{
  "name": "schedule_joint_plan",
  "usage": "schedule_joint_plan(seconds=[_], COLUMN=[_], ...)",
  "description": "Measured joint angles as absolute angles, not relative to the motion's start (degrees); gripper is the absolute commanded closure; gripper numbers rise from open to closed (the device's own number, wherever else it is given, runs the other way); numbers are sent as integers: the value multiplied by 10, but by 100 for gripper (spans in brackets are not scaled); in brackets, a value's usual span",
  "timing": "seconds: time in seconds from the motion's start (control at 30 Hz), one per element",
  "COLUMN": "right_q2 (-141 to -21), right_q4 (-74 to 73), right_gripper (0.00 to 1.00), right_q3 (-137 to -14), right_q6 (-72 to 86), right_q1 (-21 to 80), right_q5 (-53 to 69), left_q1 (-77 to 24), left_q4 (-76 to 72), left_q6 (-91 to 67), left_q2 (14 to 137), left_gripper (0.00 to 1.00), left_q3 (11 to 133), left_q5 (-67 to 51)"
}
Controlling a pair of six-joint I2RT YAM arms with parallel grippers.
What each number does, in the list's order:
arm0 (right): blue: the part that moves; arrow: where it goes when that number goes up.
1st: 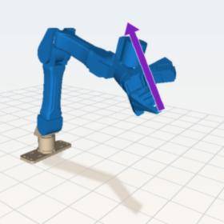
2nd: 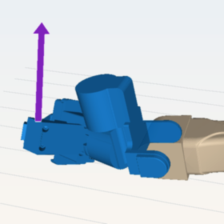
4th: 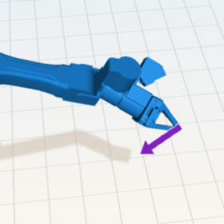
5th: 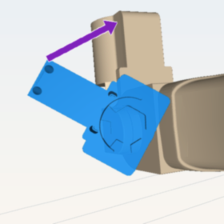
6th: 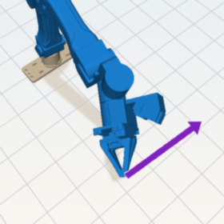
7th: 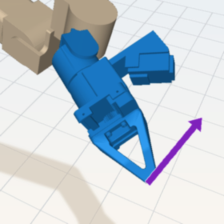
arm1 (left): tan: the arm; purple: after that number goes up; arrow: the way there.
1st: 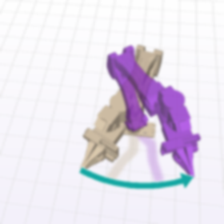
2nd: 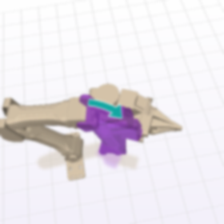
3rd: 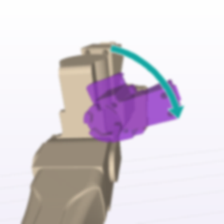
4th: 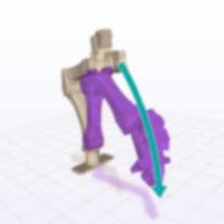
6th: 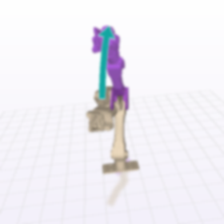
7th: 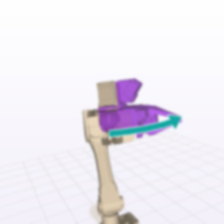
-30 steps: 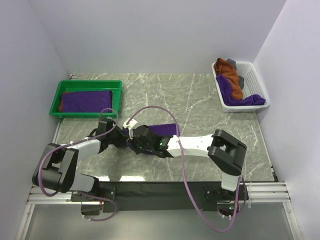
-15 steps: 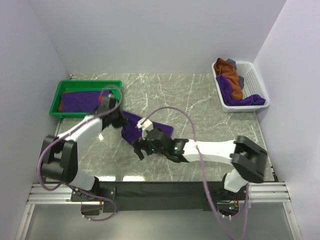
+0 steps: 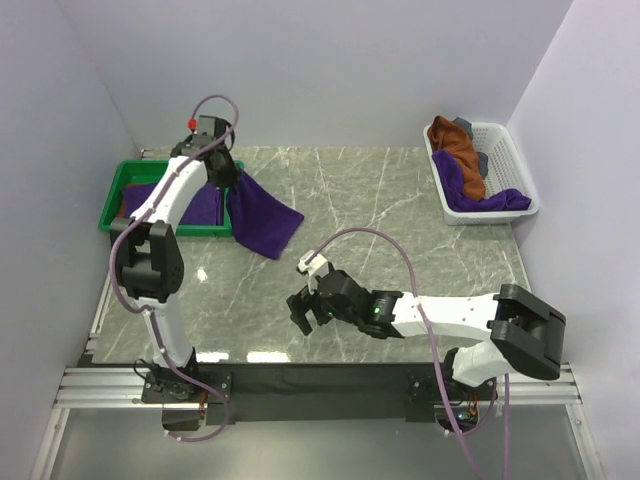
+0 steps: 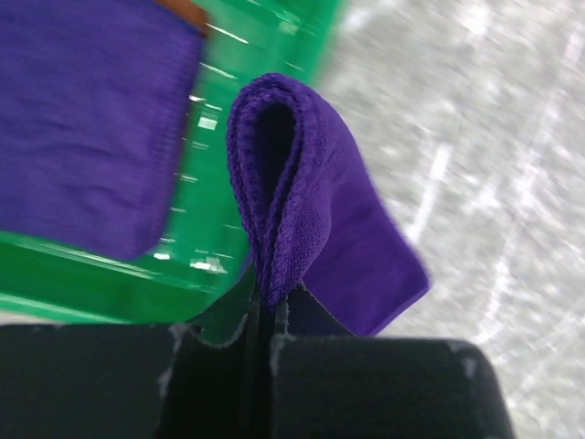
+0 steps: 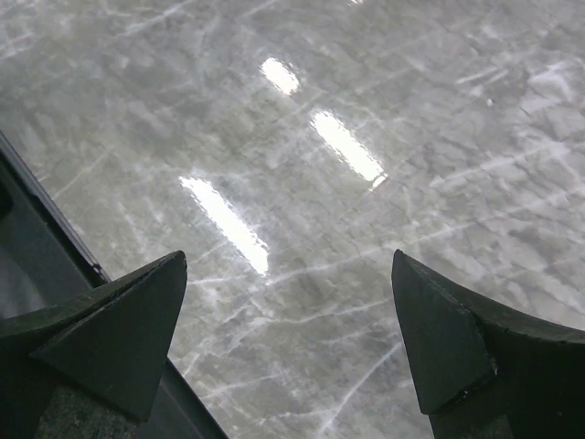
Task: Fold and stack the towels
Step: Neatly place the folded towel into the bin
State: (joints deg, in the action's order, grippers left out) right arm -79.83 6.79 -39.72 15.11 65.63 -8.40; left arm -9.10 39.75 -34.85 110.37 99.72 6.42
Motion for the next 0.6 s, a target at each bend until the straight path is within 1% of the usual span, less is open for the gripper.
schedule_joint_plan(seconds=[0.23, 0.6], right_q2=[-820, -833], right_q4=[78, 51], right_gripper=[2, 3], right_q3=[-403, -426], right_q6=[144, 143], right_q1=[656, 656], right_q5=[-56, -25], left_q1=[-29, 52], left_q4=[449, 444], left_q6=[-317, -286], left_q2=[1113, 1122], left_gripper=[99, 99], left_q3=[1053, 1102], left_q5=[96, 99])
